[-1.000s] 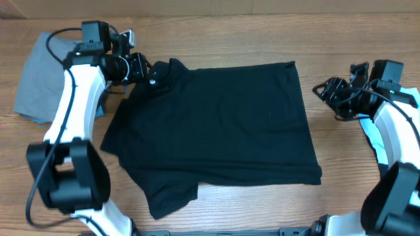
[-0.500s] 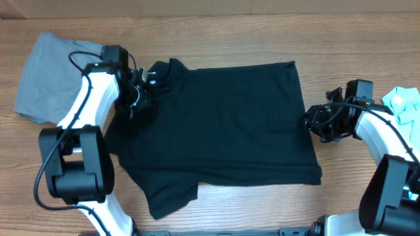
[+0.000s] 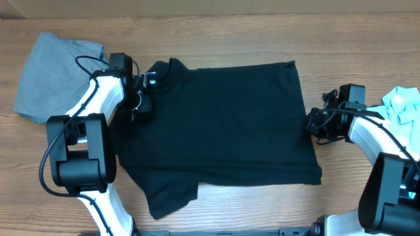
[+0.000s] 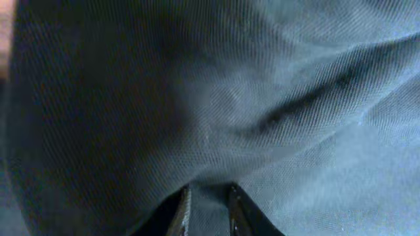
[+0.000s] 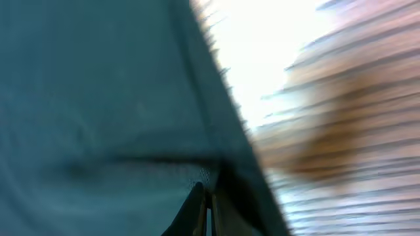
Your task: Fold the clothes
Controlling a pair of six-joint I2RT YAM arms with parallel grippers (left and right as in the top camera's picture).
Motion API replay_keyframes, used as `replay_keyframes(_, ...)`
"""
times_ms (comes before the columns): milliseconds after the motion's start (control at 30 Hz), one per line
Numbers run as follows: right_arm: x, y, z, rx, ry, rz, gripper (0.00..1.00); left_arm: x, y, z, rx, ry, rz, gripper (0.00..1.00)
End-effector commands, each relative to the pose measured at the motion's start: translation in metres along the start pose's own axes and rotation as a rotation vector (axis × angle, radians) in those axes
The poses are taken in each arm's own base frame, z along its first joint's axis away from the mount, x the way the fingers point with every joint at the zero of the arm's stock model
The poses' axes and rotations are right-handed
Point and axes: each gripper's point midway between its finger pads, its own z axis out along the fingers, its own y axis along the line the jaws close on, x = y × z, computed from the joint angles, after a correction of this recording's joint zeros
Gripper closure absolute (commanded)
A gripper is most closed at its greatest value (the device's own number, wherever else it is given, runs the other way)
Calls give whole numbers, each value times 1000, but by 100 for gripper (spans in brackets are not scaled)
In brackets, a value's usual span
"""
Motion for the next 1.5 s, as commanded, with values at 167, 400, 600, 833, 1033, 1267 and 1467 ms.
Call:
replay_keyframes(167,-51,-18,-18,53,-160,76,39,3,13,32,-40,29,24,73)
replay_keyframes(400,16,-39,-20,117,103,188,38,3,15,31,-41,31,18,65)
replay_keyframes(600,61,-44,-14,160,238,207,41,1,15,31,-41,24,19,61)
replay_keyframes(833,100,-74,-4,294,282,299,96,-1,16,30,-41,20,21,59)
replay_keyframes(1033,112,-112,-35,556,287,484,96,-9,21,16,-43,25,14,53)
replay_keyframes(1267,111,-113,-62,618,281,534,59,-11,19,-6,-45,64,7,51)
replay_keyframes(1467,59,-70,-79,372,123,431,48,-22,5,-58,-17,58,8,50)
